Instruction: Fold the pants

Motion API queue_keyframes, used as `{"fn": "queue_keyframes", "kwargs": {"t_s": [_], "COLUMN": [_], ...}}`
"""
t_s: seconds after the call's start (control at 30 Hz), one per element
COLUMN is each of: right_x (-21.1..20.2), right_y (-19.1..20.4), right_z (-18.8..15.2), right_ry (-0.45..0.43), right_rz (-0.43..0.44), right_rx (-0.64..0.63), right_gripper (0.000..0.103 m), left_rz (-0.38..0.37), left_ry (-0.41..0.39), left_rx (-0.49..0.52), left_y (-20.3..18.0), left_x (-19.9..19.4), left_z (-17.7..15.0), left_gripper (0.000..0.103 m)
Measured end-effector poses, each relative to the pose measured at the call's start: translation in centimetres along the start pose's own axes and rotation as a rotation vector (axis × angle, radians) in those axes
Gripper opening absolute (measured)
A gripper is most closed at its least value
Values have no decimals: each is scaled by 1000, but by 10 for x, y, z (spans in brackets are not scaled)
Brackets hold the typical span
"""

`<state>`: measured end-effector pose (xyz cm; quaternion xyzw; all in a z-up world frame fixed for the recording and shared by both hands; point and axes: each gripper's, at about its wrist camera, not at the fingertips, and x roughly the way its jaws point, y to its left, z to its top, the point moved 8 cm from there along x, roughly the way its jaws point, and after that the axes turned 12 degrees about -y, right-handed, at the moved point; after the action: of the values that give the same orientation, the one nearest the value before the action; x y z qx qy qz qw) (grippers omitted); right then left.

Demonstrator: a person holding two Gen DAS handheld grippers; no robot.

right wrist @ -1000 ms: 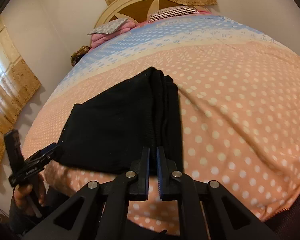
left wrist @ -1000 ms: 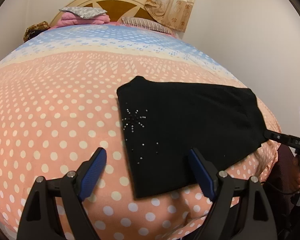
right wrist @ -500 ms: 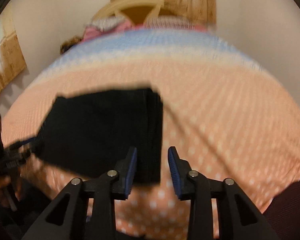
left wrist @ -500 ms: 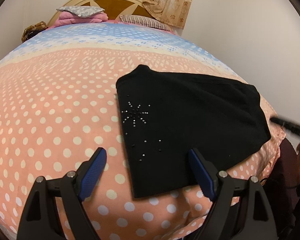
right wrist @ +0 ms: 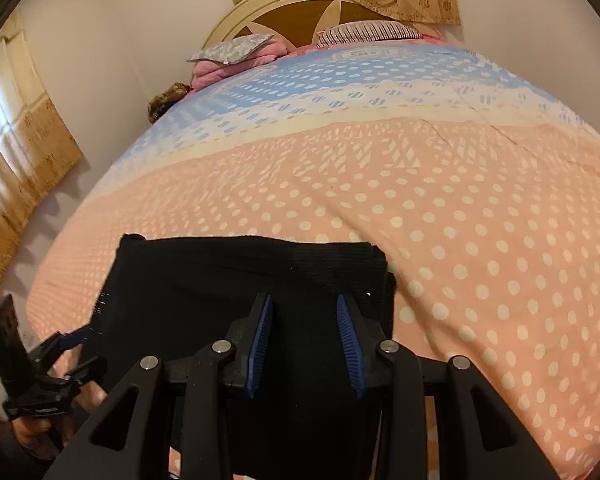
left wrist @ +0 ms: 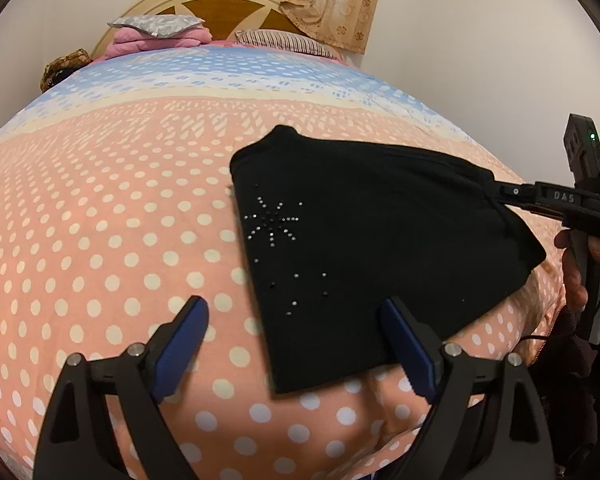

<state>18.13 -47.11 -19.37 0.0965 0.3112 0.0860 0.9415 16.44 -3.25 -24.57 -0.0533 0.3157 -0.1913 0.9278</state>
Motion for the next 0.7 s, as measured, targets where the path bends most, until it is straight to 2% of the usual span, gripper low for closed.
{"fn": "queue_keyframes", "kwargs": {"t_s": [0.2, 0.43, 0.7], "right_x": [-2, -29, -33], "right_y": [7, 8, -5], "right_z": [3, -1, -18], "right_ry": [2, -33, 2], "right_rz": [17, -41, -73], "right_rx": [-23, -58, -74], "right_gripper": [36, 39, 41], "left_rz": [6, 11, 14], "left_ry": [7, 12, 12], "left_rx": [3, 4, 6], "left_y": [0, 4, 4], "left_x": [-2, -3, -5], "left_z": [0, 0, 0], "left_gripper": [91, 91, 91]}}
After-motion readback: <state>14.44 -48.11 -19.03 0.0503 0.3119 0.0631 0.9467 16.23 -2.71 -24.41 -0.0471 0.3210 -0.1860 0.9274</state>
